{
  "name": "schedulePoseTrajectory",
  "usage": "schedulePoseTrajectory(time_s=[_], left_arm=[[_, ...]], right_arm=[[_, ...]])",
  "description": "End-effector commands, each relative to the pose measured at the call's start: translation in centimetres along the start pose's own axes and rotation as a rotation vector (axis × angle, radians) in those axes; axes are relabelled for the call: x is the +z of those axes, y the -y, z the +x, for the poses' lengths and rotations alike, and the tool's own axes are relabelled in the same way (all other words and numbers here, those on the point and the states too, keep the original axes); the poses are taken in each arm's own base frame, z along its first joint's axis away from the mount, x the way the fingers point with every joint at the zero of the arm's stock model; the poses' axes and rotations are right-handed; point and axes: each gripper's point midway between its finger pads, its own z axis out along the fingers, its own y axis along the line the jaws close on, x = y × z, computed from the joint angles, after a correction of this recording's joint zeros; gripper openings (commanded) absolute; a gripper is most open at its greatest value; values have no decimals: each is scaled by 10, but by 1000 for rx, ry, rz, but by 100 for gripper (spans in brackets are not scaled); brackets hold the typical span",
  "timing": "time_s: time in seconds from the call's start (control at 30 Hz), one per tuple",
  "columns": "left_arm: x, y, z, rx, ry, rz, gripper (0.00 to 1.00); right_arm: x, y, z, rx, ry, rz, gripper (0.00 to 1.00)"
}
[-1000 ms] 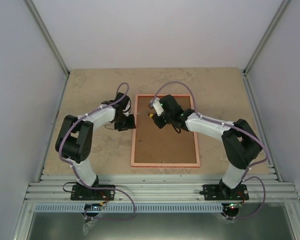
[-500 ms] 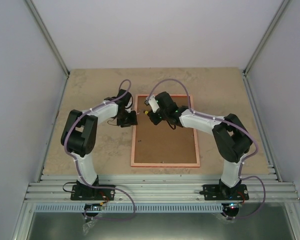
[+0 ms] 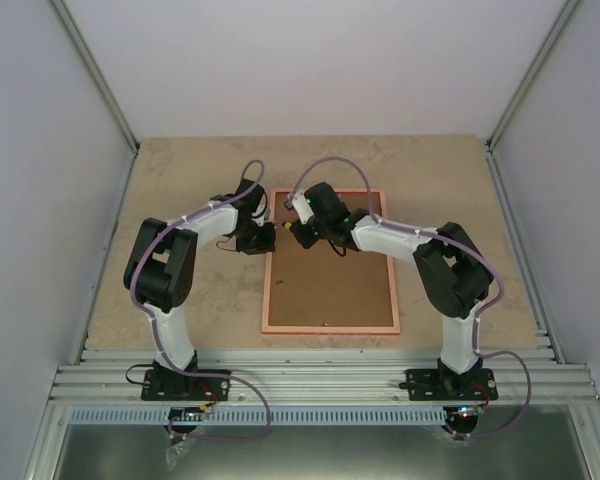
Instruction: Take the photo out of the frame
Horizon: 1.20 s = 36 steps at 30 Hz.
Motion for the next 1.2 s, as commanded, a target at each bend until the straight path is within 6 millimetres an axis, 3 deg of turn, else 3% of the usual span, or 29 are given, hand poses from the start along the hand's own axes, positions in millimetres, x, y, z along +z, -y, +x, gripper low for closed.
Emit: schedulePoseTrajectory(time_s=[0.0,0.3,0.87,1.17], left_arm=[[5,-3,2,0,-25,-9,21],[4,-2,2,1,-23,-4,19],[3,-1,1,2,-20,-2,19],[3,-1,1,4,-19,-3,19]], right_arm=[[4,-3,-4,6,-3,-27,1],[3,3,4,25,-36,11,0],[-5,7,-4,62,0,35,1],[3,6,2,62,-29,28,0]])
